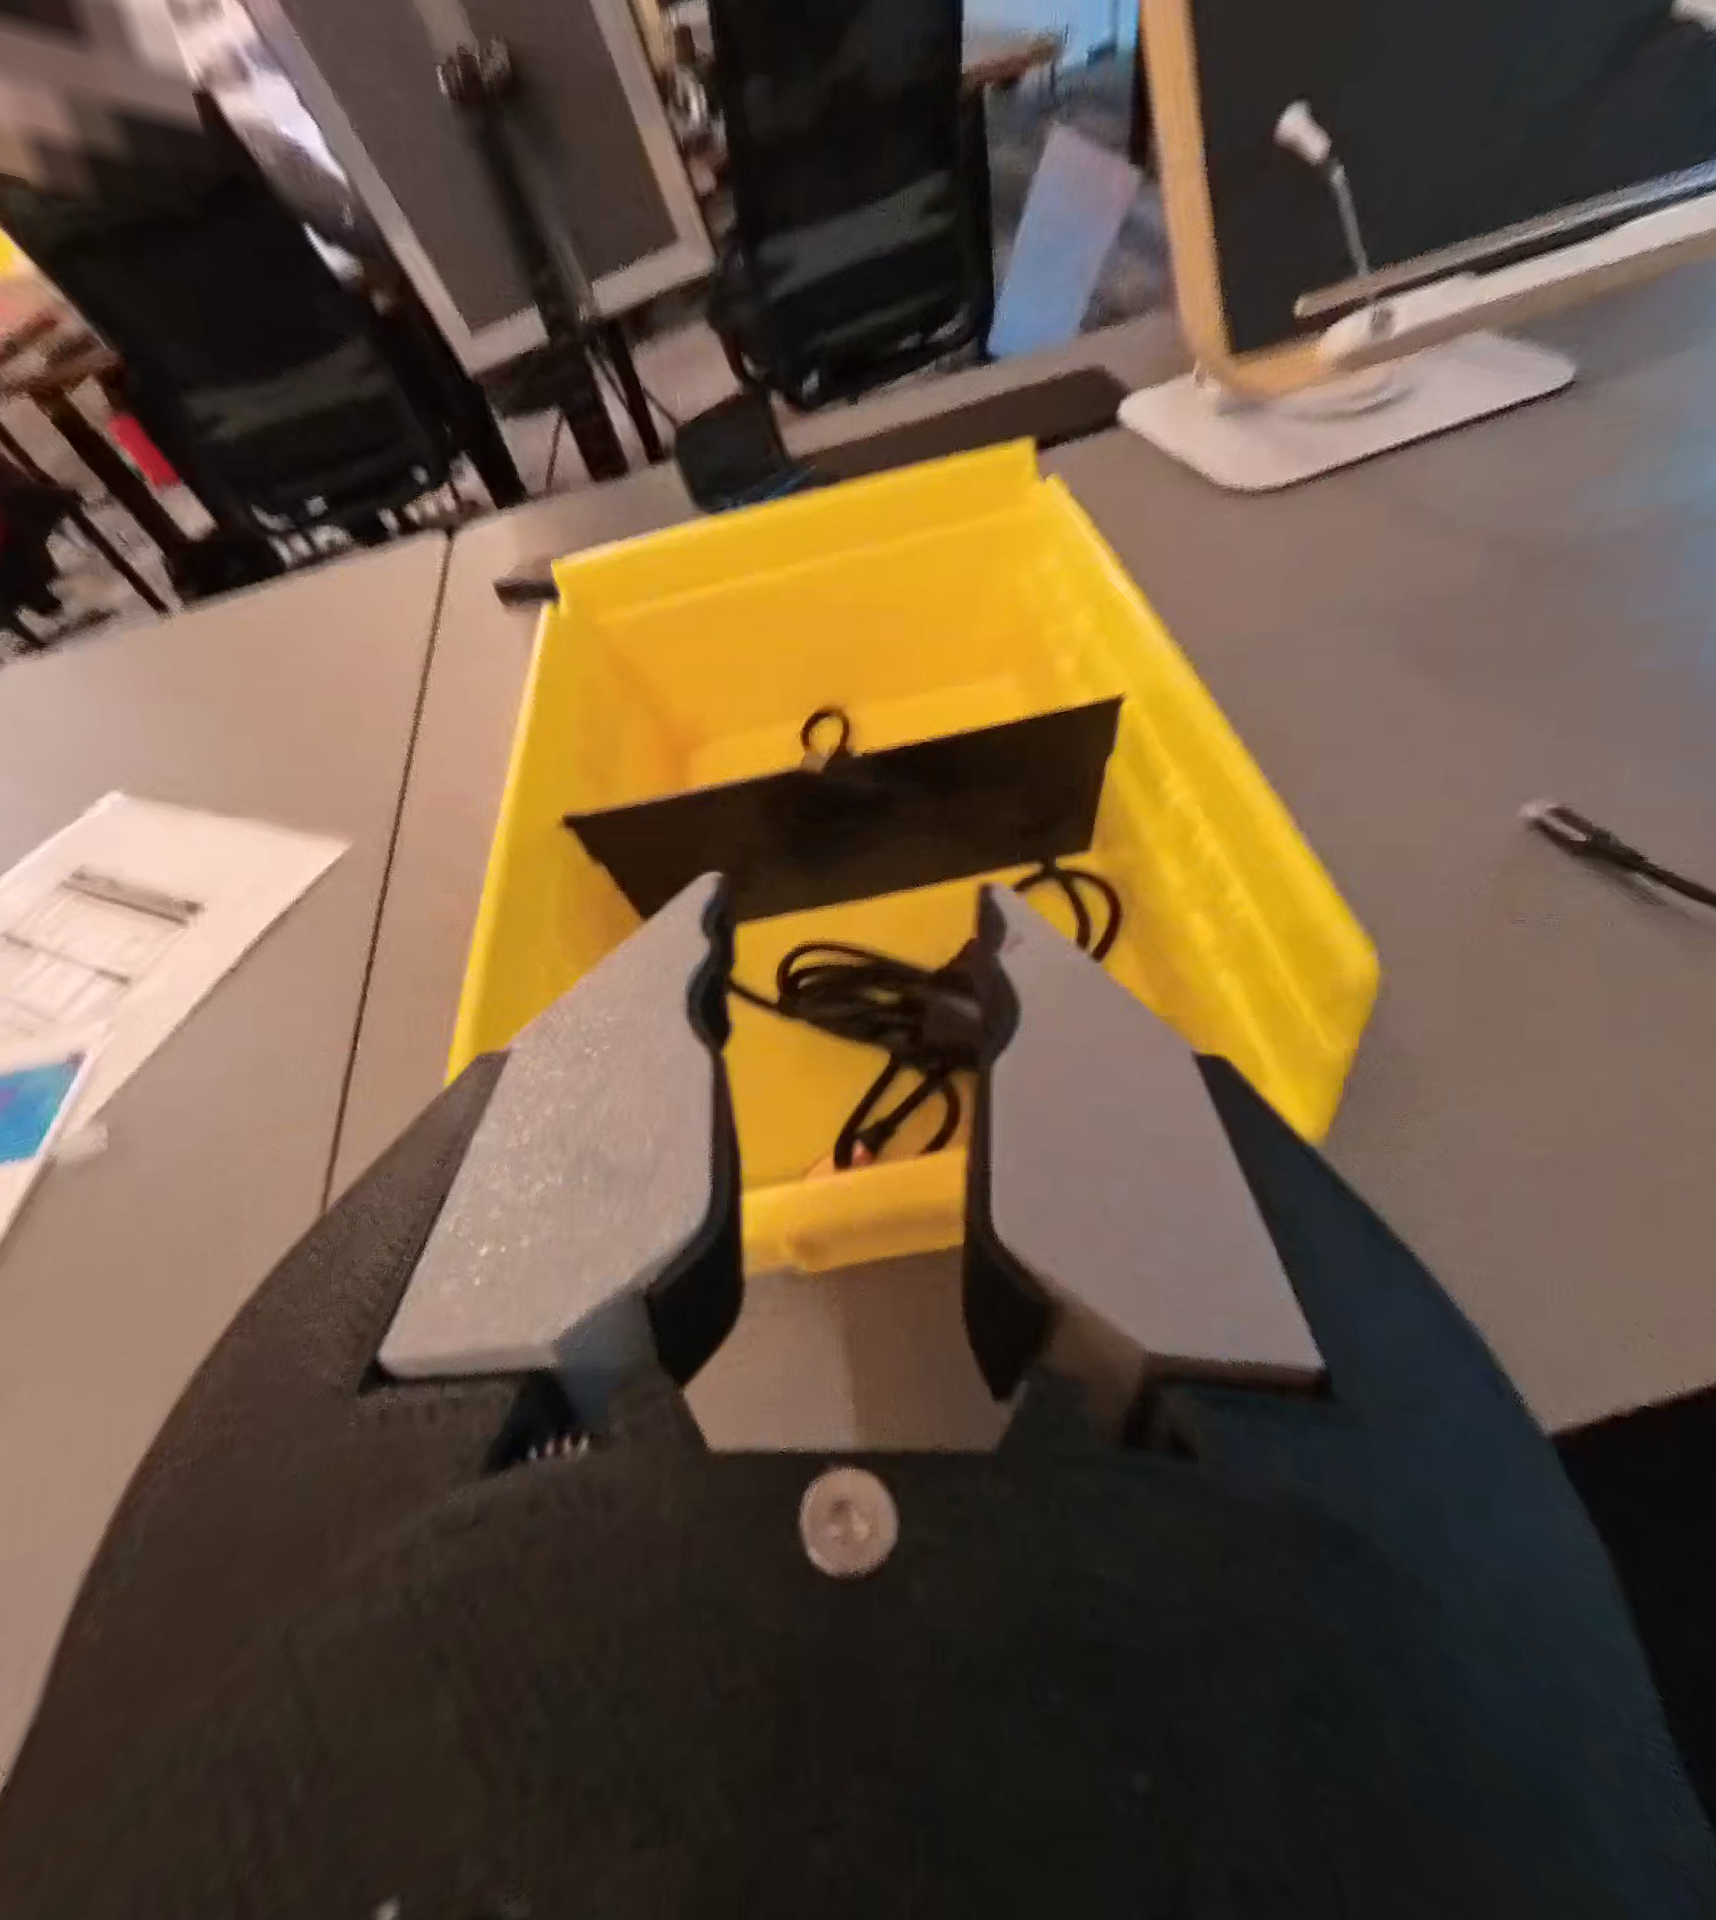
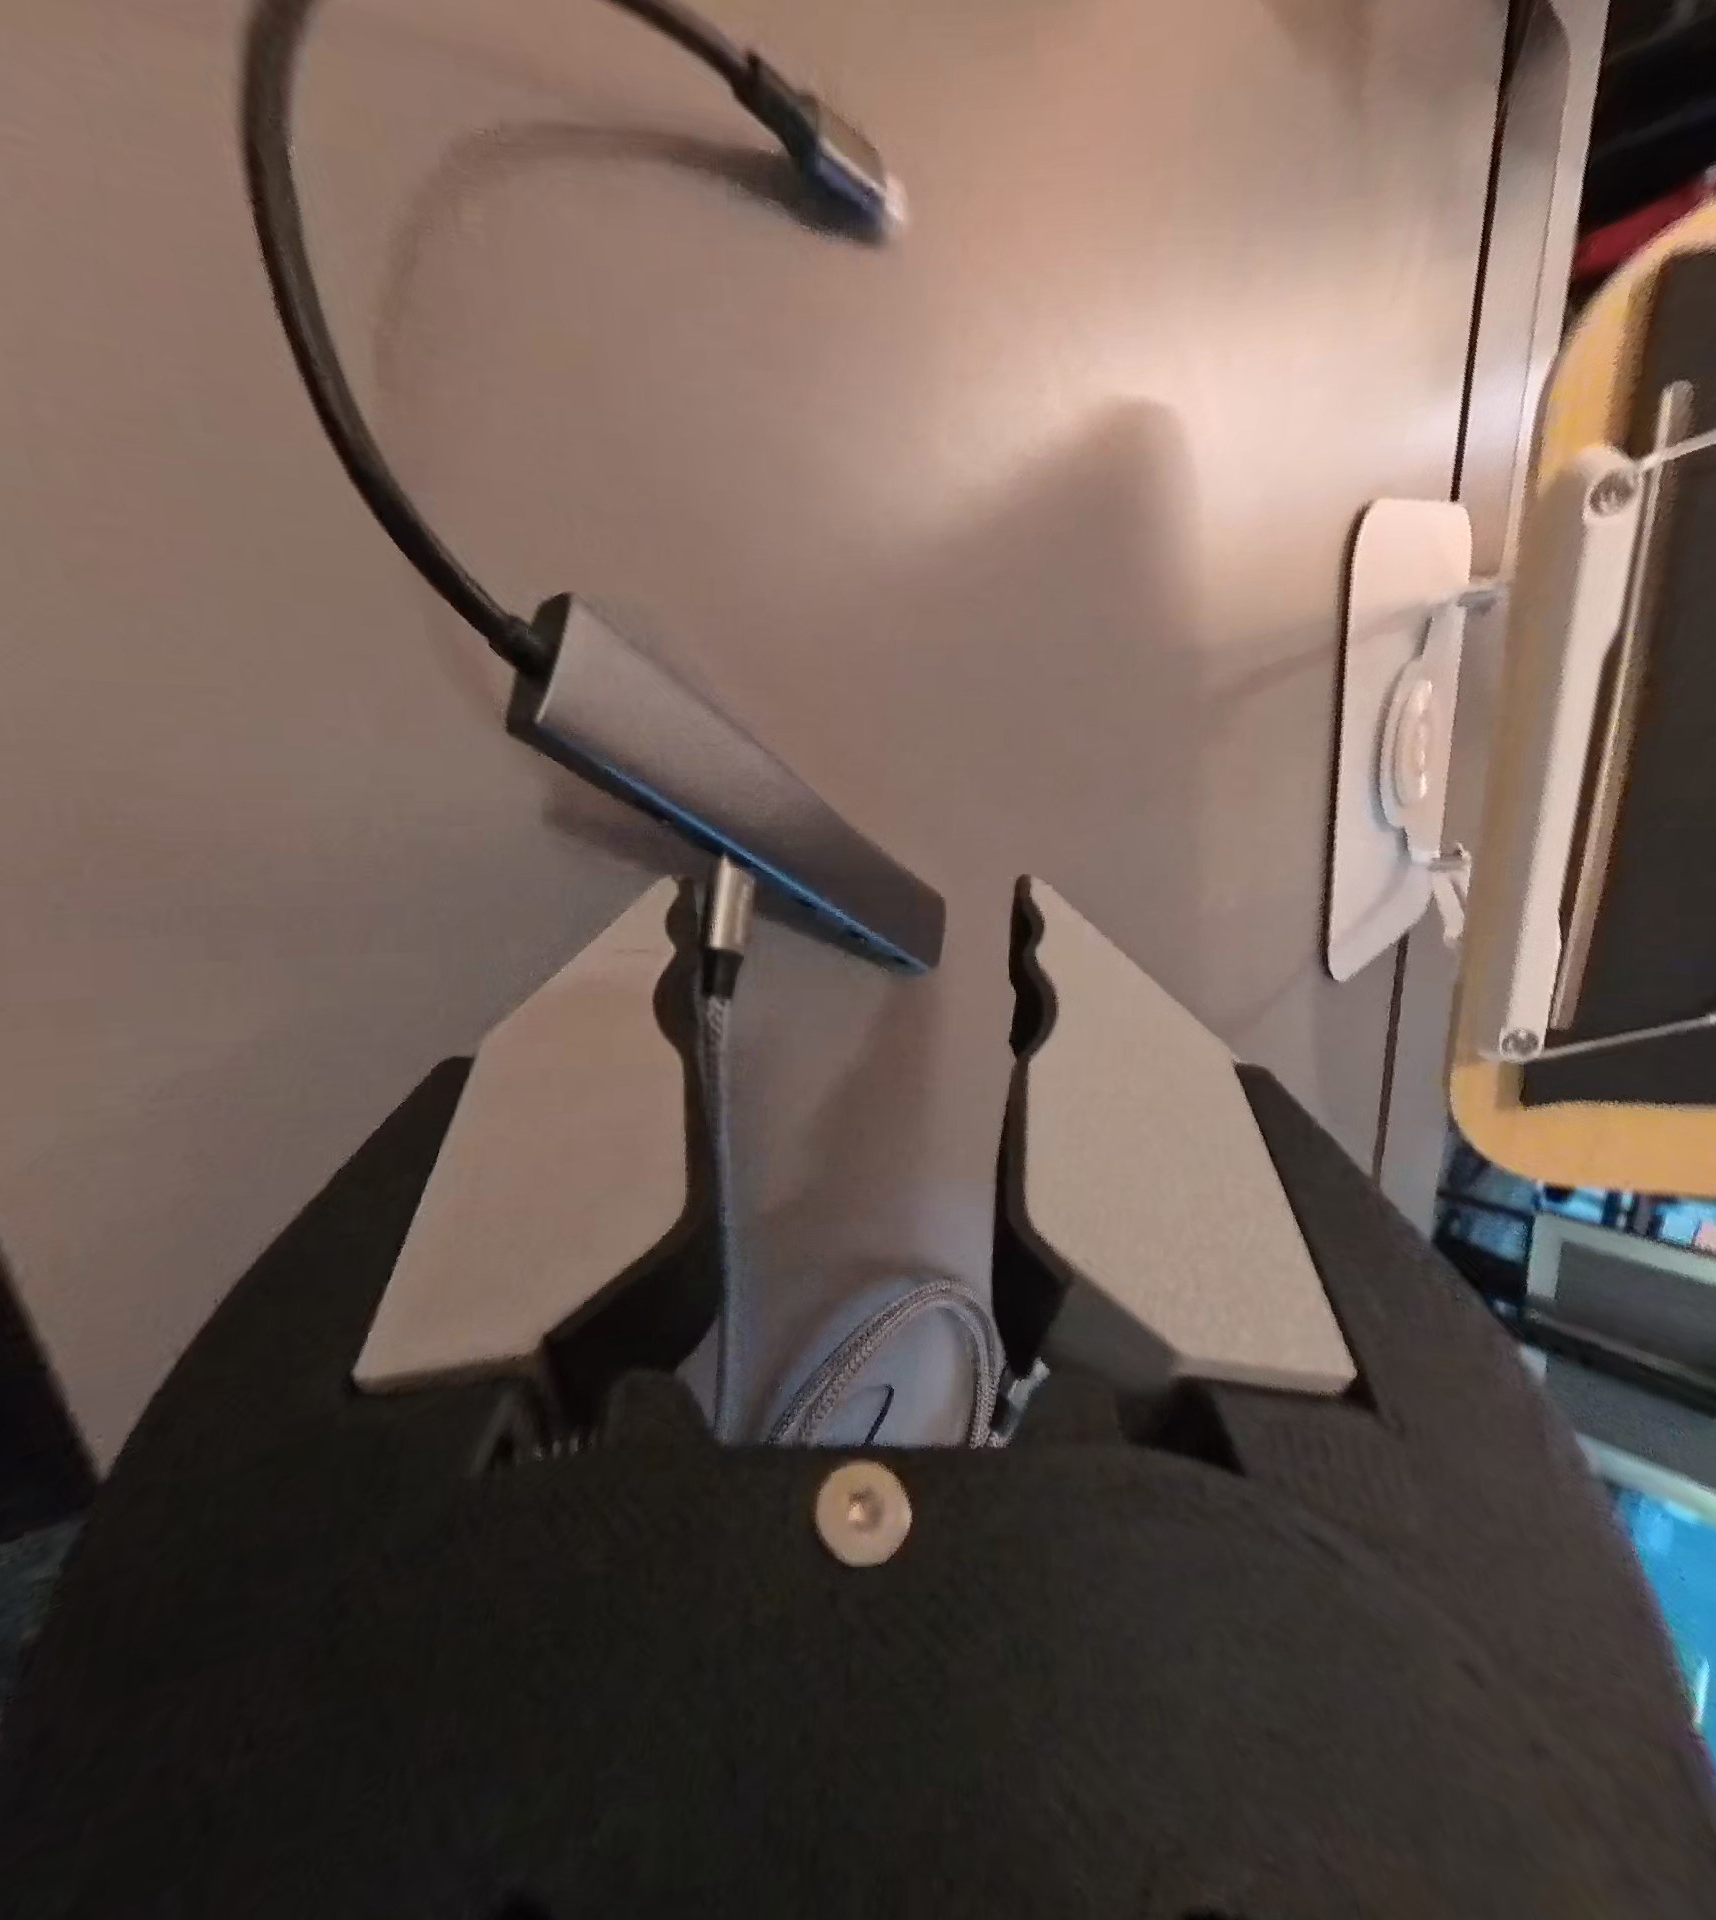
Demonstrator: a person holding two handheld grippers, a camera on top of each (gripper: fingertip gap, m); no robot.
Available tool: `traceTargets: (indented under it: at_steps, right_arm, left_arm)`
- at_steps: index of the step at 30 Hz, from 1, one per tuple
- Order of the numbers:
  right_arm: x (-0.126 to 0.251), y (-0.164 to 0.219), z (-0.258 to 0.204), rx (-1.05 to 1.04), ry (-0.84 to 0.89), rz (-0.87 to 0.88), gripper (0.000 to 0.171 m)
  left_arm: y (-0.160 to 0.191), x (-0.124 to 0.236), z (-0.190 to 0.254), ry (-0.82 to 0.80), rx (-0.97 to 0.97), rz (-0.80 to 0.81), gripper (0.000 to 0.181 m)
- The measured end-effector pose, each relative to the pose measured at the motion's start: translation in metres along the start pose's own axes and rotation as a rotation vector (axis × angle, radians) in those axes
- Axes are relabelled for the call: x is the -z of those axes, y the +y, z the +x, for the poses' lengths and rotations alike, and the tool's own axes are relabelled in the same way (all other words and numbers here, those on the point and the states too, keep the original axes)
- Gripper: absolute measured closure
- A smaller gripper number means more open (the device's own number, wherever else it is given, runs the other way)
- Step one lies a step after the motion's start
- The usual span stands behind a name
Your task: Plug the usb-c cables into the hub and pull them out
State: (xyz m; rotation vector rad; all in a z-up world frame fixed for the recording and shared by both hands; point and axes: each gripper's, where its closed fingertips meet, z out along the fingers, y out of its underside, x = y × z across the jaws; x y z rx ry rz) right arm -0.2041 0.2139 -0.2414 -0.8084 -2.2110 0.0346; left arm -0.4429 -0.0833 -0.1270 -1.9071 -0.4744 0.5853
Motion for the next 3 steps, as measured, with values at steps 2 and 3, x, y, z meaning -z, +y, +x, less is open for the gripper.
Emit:
traceTargets:
  at_steps: [2,3]
  right_arm:
    - [0.0093,-0.0033,-0.0065,0.053,-0.019,0.033,0.113]
    - [0.0138,-0.0043,-0.008,0.083,-0.014,0.048,0.116]
  left_arm:
    - [0.0129,-0.0038,-0.0053,0.036,0.04,-0.041,0.146]
    - [0.0175,-0.0072,-0.005,0.05,0.047,-0.052,0.148]
